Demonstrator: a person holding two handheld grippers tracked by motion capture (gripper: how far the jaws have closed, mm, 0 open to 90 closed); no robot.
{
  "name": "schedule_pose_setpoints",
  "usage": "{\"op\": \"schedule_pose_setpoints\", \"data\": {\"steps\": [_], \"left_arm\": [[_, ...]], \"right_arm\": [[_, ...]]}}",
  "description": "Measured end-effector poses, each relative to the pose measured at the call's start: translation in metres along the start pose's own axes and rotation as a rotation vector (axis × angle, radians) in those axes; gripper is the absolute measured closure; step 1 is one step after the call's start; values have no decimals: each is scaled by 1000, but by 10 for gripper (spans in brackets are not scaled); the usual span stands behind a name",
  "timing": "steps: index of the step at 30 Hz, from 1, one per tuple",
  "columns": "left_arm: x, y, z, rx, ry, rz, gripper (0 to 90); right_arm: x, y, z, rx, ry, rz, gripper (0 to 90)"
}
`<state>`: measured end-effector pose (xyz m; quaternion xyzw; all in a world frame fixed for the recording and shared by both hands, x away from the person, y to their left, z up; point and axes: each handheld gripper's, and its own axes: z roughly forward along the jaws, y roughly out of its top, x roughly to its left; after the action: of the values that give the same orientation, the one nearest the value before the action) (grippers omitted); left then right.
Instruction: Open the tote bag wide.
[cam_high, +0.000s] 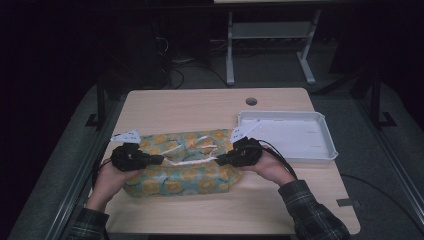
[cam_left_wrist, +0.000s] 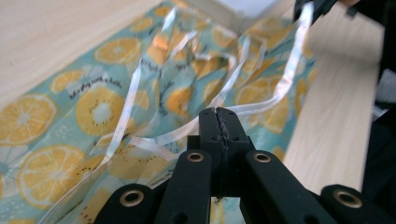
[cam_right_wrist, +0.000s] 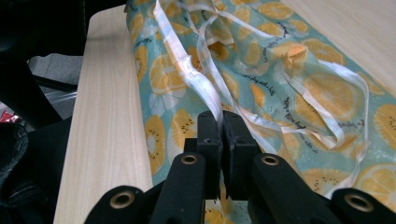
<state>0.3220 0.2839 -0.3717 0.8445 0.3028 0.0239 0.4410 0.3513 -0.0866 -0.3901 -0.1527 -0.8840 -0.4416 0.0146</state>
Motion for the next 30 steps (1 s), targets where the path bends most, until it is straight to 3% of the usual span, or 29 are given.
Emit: {"op": "schedule_pose_setpoints", "data": {"steps": [5, 16, 25, 30], "left_arm": [[-8, -3, -16, -45, -22, -13, 900], [-29, -21, -33, -54, -42, -26, 900], [-46, -45, -30, 0, -70, -39, 900], [-54, -60, -22, 71, -78, -43, 900]], "right_arm": [[9, 3, -7, -17, 14, -18, 858], [40, 1, -8, 1, 55, -68, 853], [58, -15, 0, 50, 85, -92, 848], [66, -26, 10, 93, 106, -108, 848]]}}
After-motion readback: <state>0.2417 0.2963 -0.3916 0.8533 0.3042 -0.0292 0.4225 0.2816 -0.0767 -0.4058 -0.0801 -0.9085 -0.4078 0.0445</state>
